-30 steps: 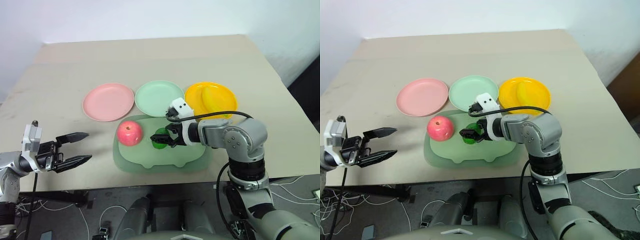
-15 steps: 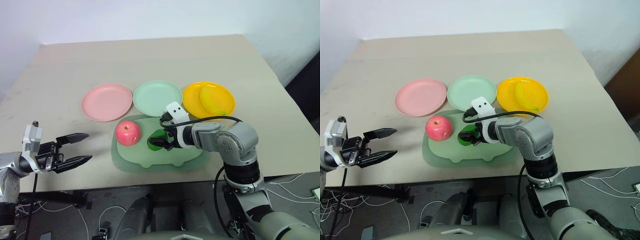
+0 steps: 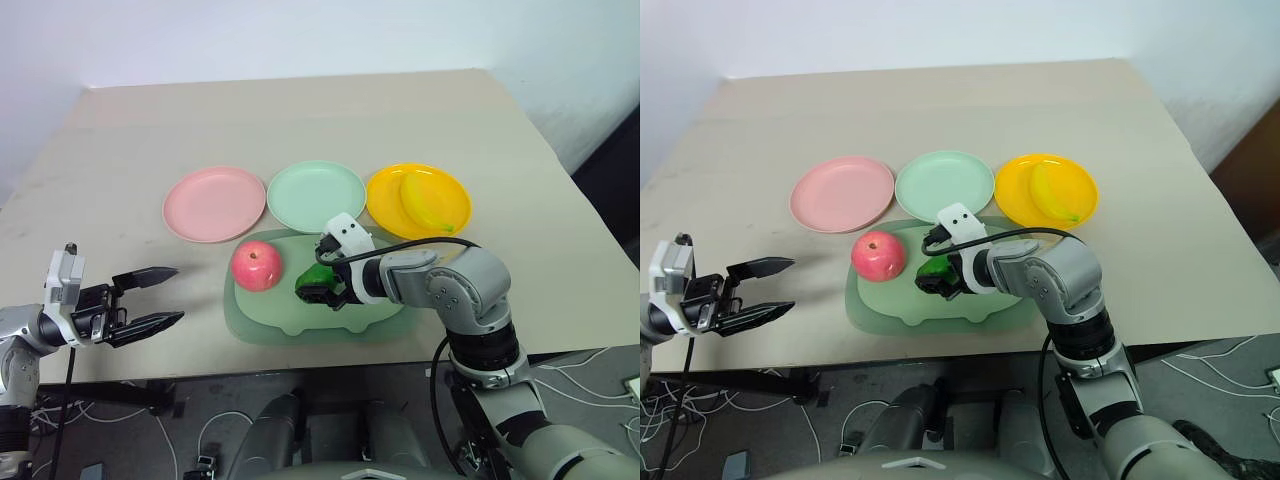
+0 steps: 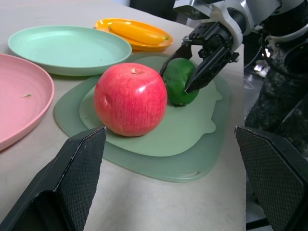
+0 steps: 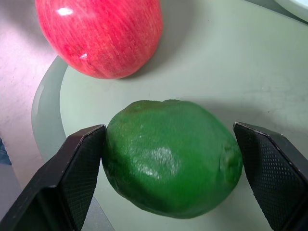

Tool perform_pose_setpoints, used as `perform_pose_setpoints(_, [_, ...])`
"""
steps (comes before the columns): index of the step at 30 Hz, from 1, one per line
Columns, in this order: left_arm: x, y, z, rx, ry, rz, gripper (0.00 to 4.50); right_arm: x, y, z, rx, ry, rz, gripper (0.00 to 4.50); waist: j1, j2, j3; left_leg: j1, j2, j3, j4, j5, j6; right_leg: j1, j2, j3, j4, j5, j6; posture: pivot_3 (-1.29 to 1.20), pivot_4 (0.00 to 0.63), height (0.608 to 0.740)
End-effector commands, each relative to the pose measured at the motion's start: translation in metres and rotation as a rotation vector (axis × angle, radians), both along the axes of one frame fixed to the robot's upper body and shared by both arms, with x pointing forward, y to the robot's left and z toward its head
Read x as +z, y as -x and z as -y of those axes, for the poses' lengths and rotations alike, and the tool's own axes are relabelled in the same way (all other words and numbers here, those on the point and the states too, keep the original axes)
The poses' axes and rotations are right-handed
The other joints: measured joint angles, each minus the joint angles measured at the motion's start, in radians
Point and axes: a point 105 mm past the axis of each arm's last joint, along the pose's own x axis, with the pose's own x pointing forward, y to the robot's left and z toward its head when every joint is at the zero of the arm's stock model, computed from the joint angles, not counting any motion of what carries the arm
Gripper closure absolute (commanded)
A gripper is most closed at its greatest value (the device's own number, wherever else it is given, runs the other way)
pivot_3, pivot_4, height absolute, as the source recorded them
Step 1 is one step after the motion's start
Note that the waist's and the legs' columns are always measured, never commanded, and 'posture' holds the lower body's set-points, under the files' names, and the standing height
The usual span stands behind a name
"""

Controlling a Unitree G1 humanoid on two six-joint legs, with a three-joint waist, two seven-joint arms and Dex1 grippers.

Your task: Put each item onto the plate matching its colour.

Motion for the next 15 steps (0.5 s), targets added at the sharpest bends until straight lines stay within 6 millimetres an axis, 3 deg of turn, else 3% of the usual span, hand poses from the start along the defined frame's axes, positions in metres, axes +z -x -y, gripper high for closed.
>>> perform_pose_setpoints(1, [0.009, 0.001, -0.003, 0.005, -0.016, 0.043, 0.00, 0.004, -0.002, 0.001, -0.010, -0.011, 0.022, 0.82, 0.000, 0.000, 0.000, 0.000, 0.000, 0.000, 0.000, 0.000, 0.000, 0.000, 0.000, 0.000, 0.000, 0.000, 0.000, 0.00, 0.150, 0.737])
perform_pose_setpoints(4, [0.009, 0.001, -0.003, 0.006, -0.015, 0.042, 0.00, 0.006, -0.003, 0.002, -0.010, -0.018, 0.020, 1.38, 0.000, 0.000, 0.000, 0.000, 0.000, 0.000, 0.000, 0.000, 0.000, 0.000, 0.000, 0.000, 0.000, 0.000, 0.000, 0.00, 0.150, 0.737])
perform_pose_setpoints(8, [0.010, 0.000, -0.002, 0.005, -0.014, 0.042, 0.00, 0.016, 0.000, 0.004, 0.044, -0.029, 0.030, 1.41, 0.001, 0.000, 0.000, 0.000, 0.000, 0.000, 0.000, 0.000, 0.000, 0.000, 0.000, 0.000, 0.000, 0.000, 0.000, 0.00, 0.150, 0.737])
perform_pose_setpoints(9, [0.010, 0.000, -0.002, 0.005, -0.013, 0.043, 0.00, 0.029, -0.005, 0.005, 0.065, -0.065, 0.061, 1.41, 0.001, 0.000, 0.000, 0.000, 0.000, 0.000, 0.000, 0.000, 0.000, 0.000, 0.000, 0.000, 0.000, 0.000, 0.000, 0.00, 0.150, 0.737])
perform_pose_setpoints(12, [0.011, -0.001, -0.002, 0.005, -0.012, 0.045, 0.00, 0.073, -0.037, 0.017, 0.021, -0.162, 0.183, 1.41, -0.002, 0.001, 0.001, -0.001, 0.000, 0.000, 0.000, 0.000, 0.000, -0.001, 0.000, 0.000, 0.000, 0.000, 0.000, 0.00, 0.150, 0.737])
perform_pose_setpoints(15, [0.011, -0.003, -0.002, 0.007, -0.010, 0.047, 0.00, 0.097, -0.068, 0.028, -0.050, -0.200, 0.275, 1.41, -0.003, 0.000, 0.000, -0.001, 0.001, 0.000, 0.000, 0.000, 0.000, -0.002, 0.001, 0.001, 0.000, 0.001, -0.001, 0.00, 0.150, 0.737])
